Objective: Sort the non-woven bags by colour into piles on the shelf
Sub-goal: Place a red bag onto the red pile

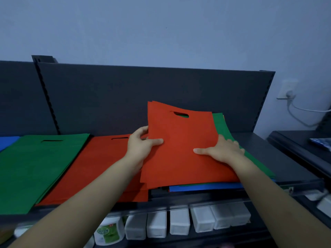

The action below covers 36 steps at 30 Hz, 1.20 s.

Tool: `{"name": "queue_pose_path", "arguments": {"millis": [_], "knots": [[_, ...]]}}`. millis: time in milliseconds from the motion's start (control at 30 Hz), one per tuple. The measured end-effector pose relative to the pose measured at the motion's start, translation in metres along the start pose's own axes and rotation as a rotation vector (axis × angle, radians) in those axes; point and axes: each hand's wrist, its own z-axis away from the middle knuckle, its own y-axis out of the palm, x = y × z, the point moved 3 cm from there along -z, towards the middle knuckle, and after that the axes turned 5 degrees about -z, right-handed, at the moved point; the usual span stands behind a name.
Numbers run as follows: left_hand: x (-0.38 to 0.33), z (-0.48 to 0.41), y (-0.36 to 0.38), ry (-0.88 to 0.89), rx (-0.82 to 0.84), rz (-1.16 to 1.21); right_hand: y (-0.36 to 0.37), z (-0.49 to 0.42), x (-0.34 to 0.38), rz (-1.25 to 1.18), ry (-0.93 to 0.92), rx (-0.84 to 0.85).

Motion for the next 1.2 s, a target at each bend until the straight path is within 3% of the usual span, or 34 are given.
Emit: {"name": "queue_pose_path", "arguments": {"millis": [100,200,433,567,733,833,967,1100,1200], "knots": [[-0.005,0.006,0.0,-0.185,0.148,0.161,-0.009,-0.003,0.007,-0.274,0.056,0.074],[-0.008,0.007,-0.005,-0.157,0.198,0.054,-0.011,0.005,0.013,-0.468,0.074,0.192],[-0.017,0.0,-0.054,0.104,0.049,0.035,0.003,0.014,0.049,-0.798,-0.051,0.047],[-0.004,-0.011,-0.107,0.073,-0.051,-0.159,0.025,0.028,0.093,-0.845,-0.124,0.094],[0.011,-0.023,-0.174,0.107,-0.137,-0.677,0.058,0.057,0.158,-0.646,-0.244,0.148],[0.019,-0.024,-0.19,0.199,-0.002,-0.978,0.082,0.075,0.188,-0.34,-0.292,0.113],[0.039,-0.026,-0.192,0.152,0.228,-1.148,0.114,0.085,0.205,0.043,-0.274,0.133],[0.054,-0.024,-0.186,0.134,0.398,-1.392,0.137,0.08,0.185,0.348,-0.283,0.308],[0.061,-0.023,-0.184,0.132,0.497,-1.491,0.152,0.075,0.168,0.36,-0.242,0.393]]}}
